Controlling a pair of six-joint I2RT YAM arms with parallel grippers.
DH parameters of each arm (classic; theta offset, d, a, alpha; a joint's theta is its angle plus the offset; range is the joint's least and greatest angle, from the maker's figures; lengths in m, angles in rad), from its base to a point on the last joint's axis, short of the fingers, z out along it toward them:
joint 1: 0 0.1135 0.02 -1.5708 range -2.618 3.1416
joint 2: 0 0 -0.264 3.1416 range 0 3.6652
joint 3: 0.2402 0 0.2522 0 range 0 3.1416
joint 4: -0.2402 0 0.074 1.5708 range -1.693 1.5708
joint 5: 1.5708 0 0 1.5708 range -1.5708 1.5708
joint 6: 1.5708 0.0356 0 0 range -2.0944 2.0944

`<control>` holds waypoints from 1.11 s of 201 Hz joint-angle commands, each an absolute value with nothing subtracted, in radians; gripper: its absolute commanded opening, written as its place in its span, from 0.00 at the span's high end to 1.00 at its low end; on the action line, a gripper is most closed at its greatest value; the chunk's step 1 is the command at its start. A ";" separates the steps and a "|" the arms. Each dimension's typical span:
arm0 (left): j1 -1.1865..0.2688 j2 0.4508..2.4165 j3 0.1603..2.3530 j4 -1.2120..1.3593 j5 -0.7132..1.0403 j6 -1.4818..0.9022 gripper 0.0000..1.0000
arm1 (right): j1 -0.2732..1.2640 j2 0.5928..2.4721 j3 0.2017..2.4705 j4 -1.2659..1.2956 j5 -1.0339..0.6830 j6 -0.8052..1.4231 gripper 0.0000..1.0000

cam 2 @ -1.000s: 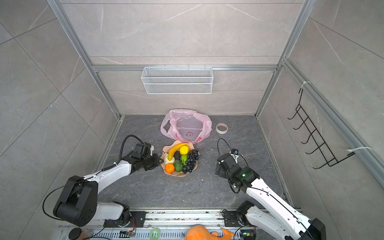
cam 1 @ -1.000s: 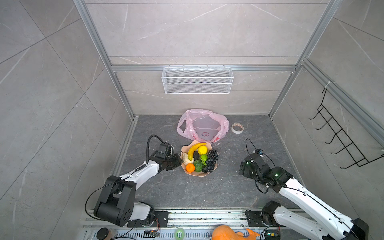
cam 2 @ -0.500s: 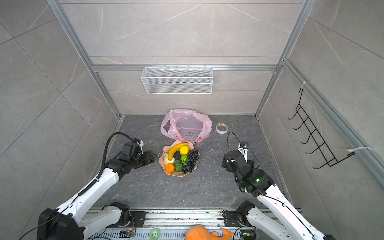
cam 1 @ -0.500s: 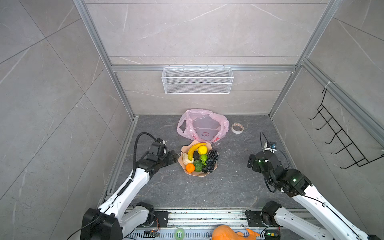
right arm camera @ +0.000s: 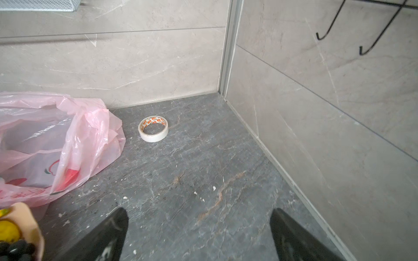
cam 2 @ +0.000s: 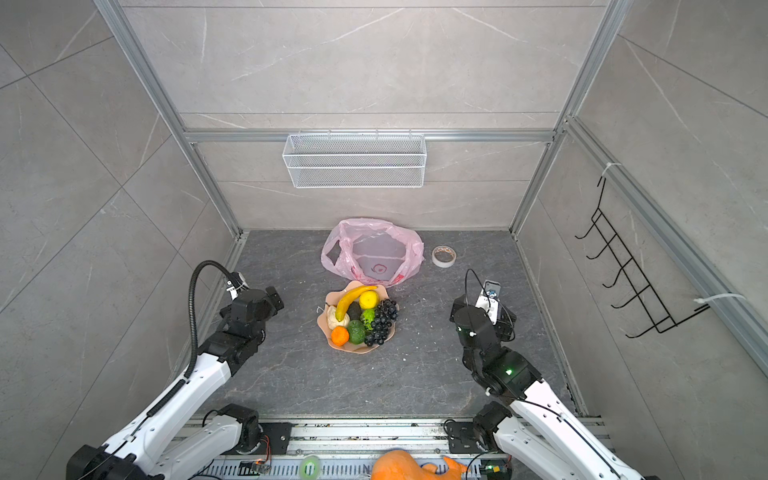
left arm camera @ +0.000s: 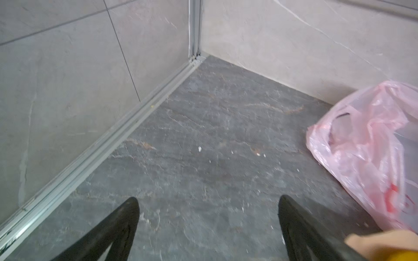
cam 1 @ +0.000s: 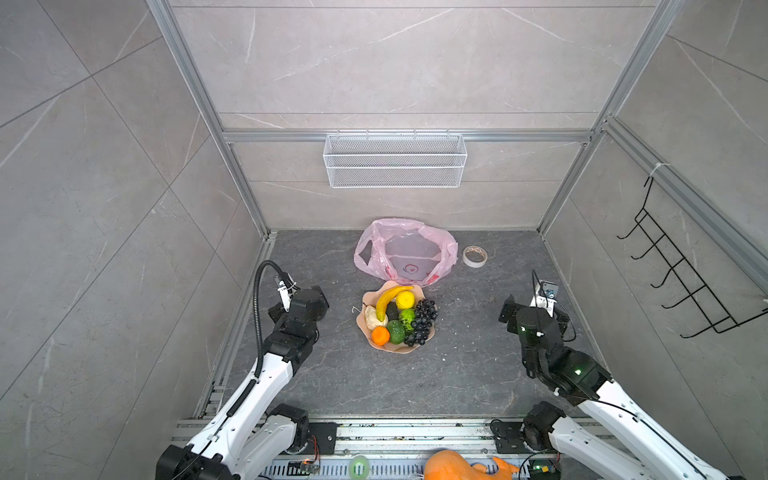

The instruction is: Take the fake fruits out of the plastic bag

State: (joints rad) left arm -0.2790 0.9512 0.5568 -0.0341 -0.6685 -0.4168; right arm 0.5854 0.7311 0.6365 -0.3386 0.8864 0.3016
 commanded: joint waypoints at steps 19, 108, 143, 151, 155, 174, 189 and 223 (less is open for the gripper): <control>-0.198 1.089 0.417 0.447 -0.671 -0.114 0.00 | 0.453 0.995 0.575 -0.033 0.773 0.109 0.00; 0.007 1.493 0.326 0.907 -0.218 -0.013 0.00 | 0.299 1.316 0.433 0.447 0.627 0.089 0.00; 0.021 1.507 0.353 0.874 -0.187 -0.023 0.00 | 0.241 1.341 0.402 0.596 0.476 0.045 0.00; 0.023 1.501 0.355 0.856 -0.183 -0.024 0.00 | 0.219 1.350 0.402 0.613 0.429 0.047 0.00; 0.023 1.504 0.352 0.868 -0.187 -0.023 0.00 | 0.206 1.352 0.401 0.625 0.401 0.053 0.00; 0.021 1.500 0.348 0.870 -0.195 -0.023 0.00 | 0.166 1.365 0.392 0.657 0.315 0.047 0.00; 0.020 1.500 0.348 0.869 -0.196 -0.022 0.00 | 0.145 1.448 0.322 0.884 0.310 0.053 0.00; 0.019 1.500 0.348 0.872 -0.196 -0.022 0.00 | 0.135 1.526 0.338 0.936 0.272 0.037 0.00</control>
